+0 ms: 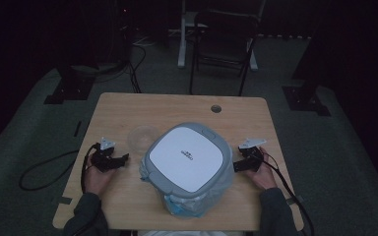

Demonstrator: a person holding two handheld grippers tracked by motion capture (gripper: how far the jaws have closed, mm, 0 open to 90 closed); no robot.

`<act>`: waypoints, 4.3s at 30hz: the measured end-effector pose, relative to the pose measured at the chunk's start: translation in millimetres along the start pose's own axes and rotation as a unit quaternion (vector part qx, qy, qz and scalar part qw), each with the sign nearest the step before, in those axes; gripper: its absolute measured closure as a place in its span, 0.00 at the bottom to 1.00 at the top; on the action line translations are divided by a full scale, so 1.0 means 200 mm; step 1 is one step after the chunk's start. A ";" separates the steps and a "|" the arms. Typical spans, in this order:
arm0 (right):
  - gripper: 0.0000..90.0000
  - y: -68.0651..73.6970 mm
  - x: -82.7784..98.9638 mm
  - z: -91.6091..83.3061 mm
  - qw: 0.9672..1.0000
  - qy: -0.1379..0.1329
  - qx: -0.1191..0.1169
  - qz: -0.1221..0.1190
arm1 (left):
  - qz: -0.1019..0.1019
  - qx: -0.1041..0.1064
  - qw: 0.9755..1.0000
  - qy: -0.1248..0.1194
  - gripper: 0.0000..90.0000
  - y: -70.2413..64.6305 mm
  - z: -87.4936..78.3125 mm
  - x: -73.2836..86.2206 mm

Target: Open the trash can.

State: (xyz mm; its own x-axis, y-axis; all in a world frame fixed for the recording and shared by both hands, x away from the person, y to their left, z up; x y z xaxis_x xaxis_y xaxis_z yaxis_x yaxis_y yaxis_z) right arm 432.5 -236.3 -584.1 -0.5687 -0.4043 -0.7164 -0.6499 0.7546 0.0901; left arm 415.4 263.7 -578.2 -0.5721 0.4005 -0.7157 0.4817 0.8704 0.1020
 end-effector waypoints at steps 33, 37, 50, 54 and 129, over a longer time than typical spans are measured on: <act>0.49 0.03 0.00 -0.03 1.000 -0.011 0.002 0.005 | -0.009 0.007 1.000 -0.004 0.32 0.01 0.00 0.00; 0.55 0.04 -0.01 -0.03 1.000 -0.008 0.005 0.000 | -0.010 0.008 1.000 -0.005 0.32 0.01 0.00 0.00; 0.68 0.10 -0.05 -0.09 0.999 -0.029 -0.013 0.000 | -0.010 0.008 1.000 -0.004 0.32 0.01 0.00 0.00; 0.71 0.12 -0.06 -0.10 0.999 -0.033 -0.017 -0.002 | -0.009 0.007 1.000 -0.004 0.32 0.01 0.00 0.00; 0.86 0.20 -0.34 -0.33 0.995 -0.086 -0.004 -0.041 | -0.009 0.008 1.000 -0.004 0.32 0.01 0.00 0.00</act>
State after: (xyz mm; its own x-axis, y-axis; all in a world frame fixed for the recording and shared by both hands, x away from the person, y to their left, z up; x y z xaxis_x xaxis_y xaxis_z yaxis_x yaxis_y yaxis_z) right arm 412.3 -211.8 -486.1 -0.4185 -0.3694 -0.8297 -0.6957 0.7177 0.0314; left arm 415.4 265.4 -577.8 -0.5756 0.3819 -0.7231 0.4814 0.8730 0.0778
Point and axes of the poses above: each handheld gripper's, and its own axes: z roughly forward along the jaws, x roughly out of its underside, y roughly to its left, the point moved 5 cm from there along z, roughly forward along the jaws, and after that the axes turned 7 degrees about z, right-handed, at the moved point
